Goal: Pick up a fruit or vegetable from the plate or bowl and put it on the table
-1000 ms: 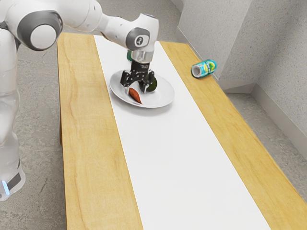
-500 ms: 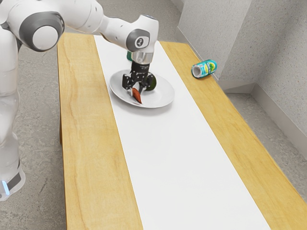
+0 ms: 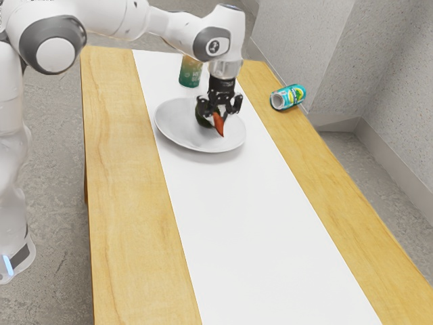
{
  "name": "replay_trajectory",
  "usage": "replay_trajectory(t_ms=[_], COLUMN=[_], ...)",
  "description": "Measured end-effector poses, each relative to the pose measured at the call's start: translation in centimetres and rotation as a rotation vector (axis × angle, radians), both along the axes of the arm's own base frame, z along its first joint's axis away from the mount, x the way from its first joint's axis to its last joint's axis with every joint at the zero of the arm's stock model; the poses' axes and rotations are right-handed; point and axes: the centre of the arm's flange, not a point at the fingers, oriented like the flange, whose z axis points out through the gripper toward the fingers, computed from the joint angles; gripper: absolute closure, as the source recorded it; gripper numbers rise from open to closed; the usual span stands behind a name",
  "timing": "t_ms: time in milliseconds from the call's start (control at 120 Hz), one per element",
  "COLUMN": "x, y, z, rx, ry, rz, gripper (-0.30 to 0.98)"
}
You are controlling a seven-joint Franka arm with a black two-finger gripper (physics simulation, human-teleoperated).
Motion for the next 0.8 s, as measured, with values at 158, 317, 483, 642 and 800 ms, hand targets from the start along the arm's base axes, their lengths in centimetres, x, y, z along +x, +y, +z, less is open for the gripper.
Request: replay_trajectory(t_ms=[158, 317, 483, 642, 800], x=[5.2, 9.3, 12.0, 12.9, 12.8], y=[-8.8, -17.2, -22.6, -24.0, -24.9], z=[5.1, 6.4, 4.6, 3.6, 3.5], rx=[0.059, 0.094, 0.08, 0.068, 0.056], ry=[-0.073, -0.079, -0.046, -0.022, -0.014], rz=[-0.171, -0.316, -0.397, -0.421, -0.44], gripper=[0.52, 0.52, 0.53, 0.5, 0.16])
